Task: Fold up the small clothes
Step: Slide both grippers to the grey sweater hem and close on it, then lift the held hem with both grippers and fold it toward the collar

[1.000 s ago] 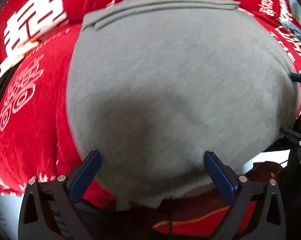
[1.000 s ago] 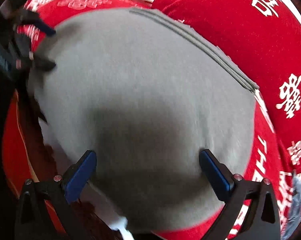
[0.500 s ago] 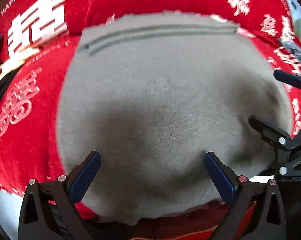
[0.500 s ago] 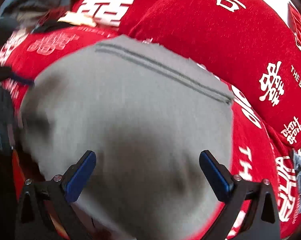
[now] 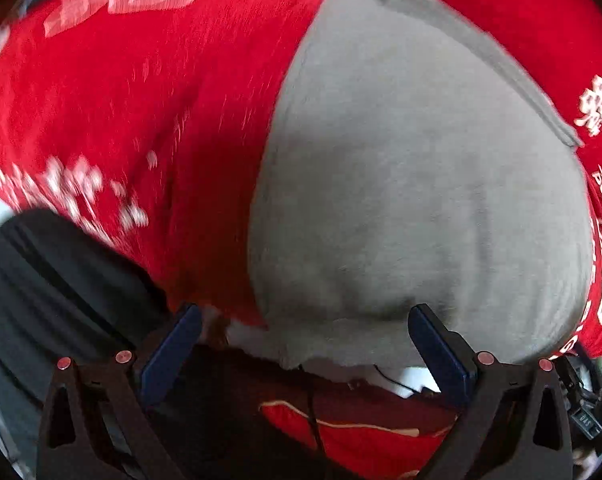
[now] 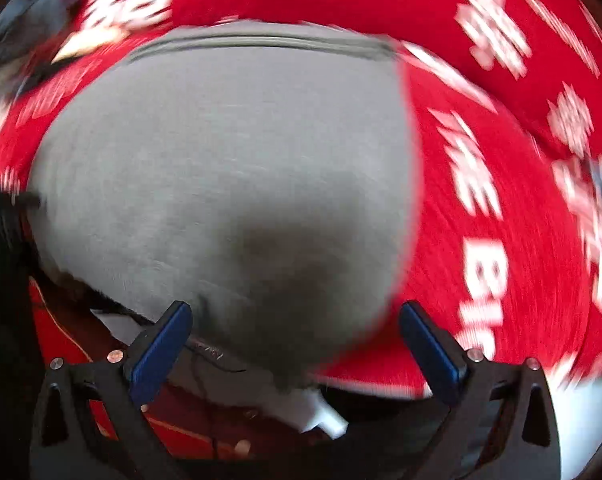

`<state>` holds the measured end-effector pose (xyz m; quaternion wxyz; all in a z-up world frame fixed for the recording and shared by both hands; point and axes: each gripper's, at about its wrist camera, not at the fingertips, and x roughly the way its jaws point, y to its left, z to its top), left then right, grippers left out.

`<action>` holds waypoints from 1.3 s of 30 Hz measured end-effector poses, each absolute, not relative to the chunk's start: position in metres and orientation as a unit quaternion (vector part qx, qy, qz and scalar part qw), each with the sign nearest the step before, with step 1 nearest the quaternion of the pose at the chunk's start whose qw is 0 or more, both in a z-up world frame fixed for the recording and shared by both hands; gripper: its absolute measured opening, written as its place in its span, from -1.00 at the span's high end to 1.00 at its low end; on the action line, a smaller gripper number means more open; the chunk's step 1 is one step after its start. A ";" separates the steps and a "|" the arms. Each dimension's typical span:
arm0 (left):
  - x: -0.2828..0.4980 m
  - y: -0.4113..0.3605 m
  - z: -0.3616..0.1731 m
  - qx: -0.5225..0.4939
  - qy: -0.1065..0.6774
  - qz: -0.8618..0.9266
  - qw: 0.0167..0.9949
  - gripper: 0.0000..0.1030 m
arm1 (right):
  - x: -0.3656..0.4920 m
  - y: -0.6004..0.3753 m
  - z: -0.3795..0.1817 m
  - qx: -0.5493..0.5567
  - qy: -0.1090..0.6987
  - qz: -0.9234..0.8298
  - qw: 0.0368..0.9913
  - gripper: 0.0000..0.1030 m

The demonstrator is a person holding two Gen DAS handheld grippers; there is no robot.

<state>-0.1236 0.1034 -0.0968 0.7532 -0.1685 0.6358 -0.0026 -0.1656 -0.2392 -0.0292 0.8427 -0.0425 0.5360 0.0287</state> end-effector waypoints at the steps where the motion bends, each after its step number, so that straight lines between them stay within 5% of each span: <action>1: -0.122 0.101 -0.103 -0.169 0.649 -0.011 0.741 -1.00 | -0.166 -0.251 -0.031 -0.014 0.548 0.019 0.836 -0.99; 4: -0.121 0.088 -0.109 -0.153 0.664 -0.043 0.731 -1.00 | -0.161 -0.266 -0.050 0.050 0.605 0.032 0.794 -0.84; 5: -0.120 0.083 -0.107 -0.142 0.662 -0.055 0.734 -1.00 | -0.161 -0.263 -0.054 0.051 0.614 0.046 0.787 -0.62; 6: -0.121 0.080 -0.106 -0.138 0.661 -0.062 0.735 -0.85 | -0.161 -0.258 -0.058 0.048 0.619 0.059 0.782 -0.28; 10: -0.121 0.076 -0.111 -0.152 0.683 -0.101 0.707 -0.03 | -0.161 -0.236 -0.075 0.019 0.639 0.082 0.764 0.55; 11: -0.121 0.077 -0.112 -0.158 0.686 -0.107 0.702 0.34 | -0.161 -0.236 -0.077 0.023 0.642 0.085 0.761 0.81; 12: -0.122 0.080 -0.110 -0.165 0.688 -0.112 0.698 0.67 | -0.160 -0.237 -0.078 0.031 0.643 0.086 0.760 0.83; 14: -0.128 0.086 -0.099 -0.178 0.678 -0.122 0.703 0.81 | -0.161 -0.242 -0.072 0.048 0.635 0.093 0.765 0.85; 24: -0.118 0.090 -0.025 -0.160 0.585 -0.151 0.780 0.81 | -0.155 -0.249 0.011 0.088 0.505 0.166 0.842 0.86; 39: -0.069 0.116 0.026 -0.230 0.499 -0.122 0.826 0.82 | -0.115 -0.265 0.066 0.140 0.424 0.169 0.879 0.86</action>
